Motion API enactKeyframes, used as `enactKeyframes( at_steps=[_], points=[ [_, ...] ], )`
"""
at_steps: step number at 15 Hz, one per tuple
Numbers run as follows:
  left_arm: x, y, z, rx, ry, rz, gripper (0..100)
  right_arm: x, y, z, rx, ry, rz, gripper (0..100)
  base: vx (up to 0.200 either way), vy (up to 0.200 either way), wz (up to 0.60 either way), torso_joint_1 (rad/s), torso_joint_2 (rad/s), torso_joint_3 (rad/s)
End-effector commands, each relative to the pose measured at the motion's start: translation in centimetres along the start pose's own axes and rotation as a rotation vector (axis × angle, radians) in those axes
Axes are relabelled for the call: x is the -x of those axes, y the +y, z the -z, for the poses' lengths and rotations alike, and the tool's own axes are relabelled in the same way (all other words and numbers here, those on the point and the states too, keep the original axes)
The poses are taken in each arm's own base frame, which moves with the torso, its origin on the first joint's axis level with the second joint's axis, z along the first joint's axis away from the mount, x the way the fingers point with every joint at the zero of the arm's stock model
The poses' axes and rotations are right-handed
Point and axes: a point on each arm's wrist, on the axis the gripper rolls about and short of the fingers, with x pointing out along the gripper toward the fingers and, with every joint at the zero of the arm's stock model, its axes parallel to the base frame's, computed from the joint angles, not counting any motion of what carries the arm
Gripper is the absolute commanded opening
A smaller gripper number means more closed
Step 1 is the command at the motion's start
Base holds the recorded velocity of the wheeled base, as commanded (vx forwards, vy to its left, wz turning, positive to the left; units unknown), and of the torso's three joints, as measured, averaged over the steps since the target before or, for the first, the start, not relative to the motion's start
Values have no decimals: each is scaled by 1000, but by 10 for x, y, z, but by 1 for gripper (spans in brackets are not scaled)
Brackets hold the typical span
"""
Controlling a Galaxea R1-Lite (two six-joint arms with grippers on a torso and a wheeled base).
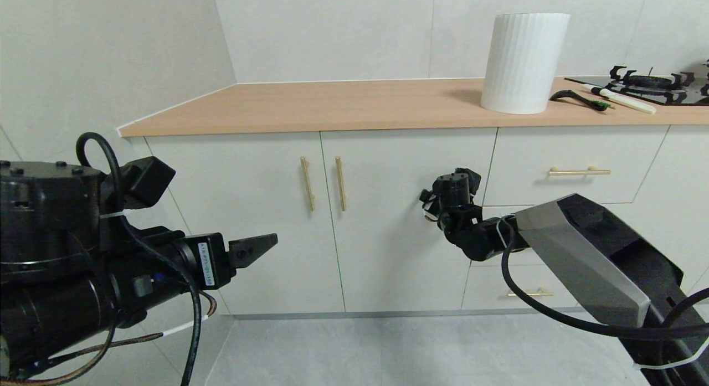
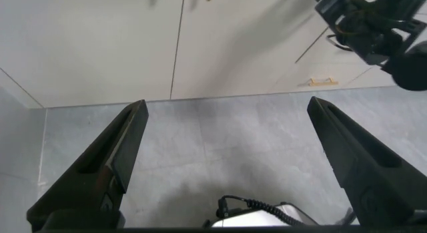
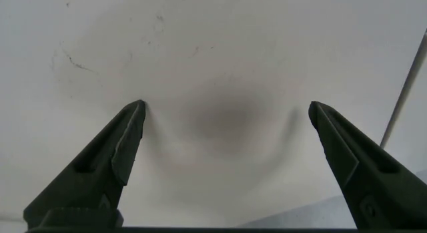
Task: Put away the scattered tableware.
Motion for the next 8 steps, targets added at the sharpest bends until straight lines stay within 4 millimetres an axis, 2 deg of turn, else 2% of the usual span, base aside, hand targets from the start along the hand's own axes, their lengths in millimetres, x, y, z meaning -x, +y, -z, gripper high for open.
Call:
enactKeyframes(
  at_steps=[1, 5, 8],
  points=[
    [0, 0, 0, 1, 1, -1, 100, -6, -5, 6, 3, 1, 13, 100, 0, 0, 0, 0, 0, 0],
    [0, 0, 0, 1, 1, -1, 100, 9, 4, -5, 4, 3, 0, 100, 0, 0, 0, 0, 0, 0],
    [0, 0, 0, 1, -1, -1, 100, 74, 30, -21, 34, 86, -93, 100, 0, 0, 0, 0, 0, 0]
  ],
)
